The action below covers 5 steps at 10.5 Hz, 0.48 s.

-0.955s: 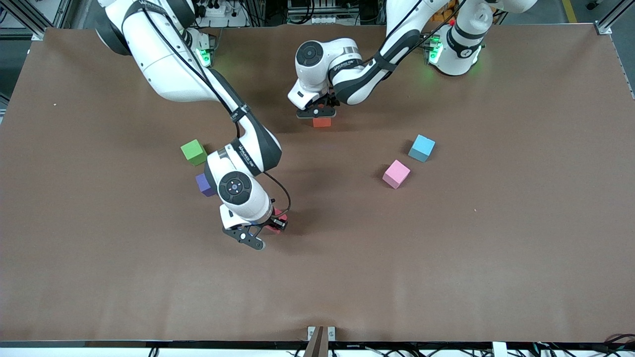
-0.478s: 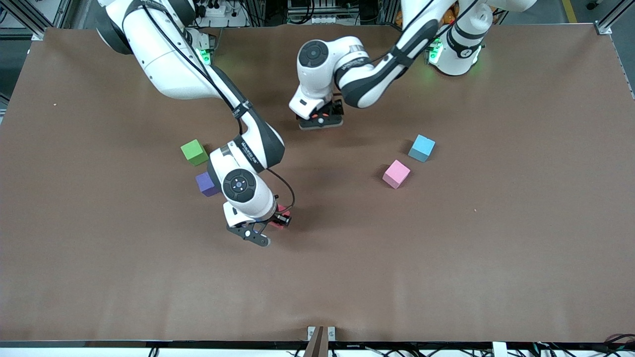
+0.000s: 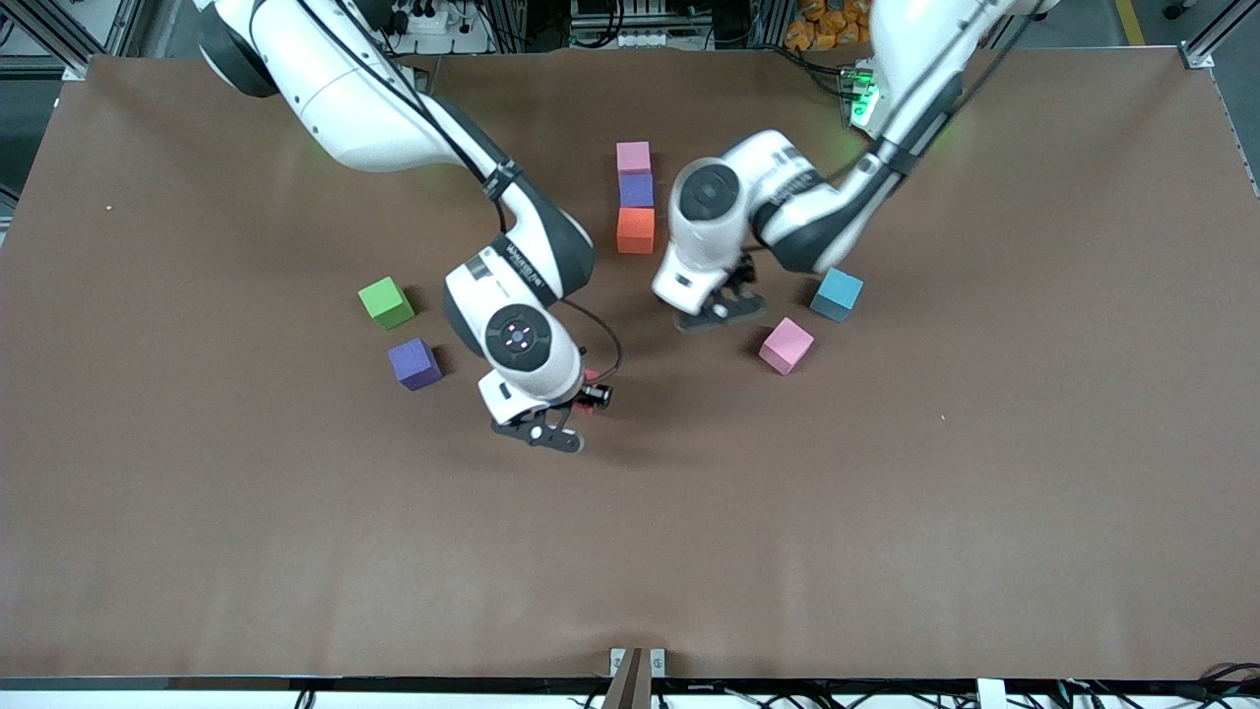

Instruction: Arrange blocks into number 1

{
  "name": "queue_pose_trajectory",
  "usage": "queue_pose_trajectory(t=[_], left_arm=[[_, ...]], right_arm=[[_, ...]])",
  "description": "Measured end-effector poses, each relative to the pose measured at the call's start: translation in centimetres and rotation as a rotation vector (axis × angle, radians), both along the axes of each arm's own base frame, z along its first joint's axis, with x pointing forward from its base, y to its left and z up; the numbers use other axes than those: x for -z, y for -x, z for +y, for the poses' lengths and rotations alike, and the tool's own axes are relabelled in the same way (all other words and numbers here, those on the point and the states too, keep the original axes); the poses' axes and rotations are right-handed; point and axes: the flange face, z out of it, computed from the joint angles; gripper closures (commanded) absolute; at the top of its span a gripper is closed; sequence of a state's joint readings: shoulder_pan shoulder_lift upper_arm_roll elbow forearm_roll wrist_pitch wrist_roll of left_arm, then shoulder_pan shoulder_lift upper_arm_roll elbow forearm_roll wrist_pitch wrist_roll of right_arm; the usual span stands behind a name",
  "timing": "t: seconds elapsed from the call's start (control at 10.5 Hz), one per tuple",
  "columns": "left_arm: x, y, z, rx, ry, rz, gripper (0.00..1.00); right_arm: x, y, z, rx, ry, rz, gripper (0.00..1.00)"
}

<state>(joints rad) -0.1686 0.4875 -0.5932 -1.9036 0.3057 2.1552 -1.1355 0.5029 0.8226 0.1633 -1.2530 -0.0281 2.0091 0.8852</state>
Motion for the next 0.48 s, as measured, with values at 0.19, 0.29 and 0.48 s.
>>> queue_pose_trajectory(t=[0.19, 0.29, 0.48], left_arm=[[1.1, -2.8, 4.8, -0.031, -0.04, -0.01, 0.0], [1.6, -3.8, 6.7, -0.046, -0.058, -0.014, 0.0], [1.9, -5.6, 9.8, -0.036, -0.072, -0.018, 0.0]], right_arm=[[0.0, 1.8, 2.3, -0.04, 0.0, 0.005, 1.0], [0.0, 3.1, 3.7, -0.067, 0.002, 0.013, 1.0], [0.4, 5.9, 6.5, -0.132, 0.028, 0.025, 1.0]])
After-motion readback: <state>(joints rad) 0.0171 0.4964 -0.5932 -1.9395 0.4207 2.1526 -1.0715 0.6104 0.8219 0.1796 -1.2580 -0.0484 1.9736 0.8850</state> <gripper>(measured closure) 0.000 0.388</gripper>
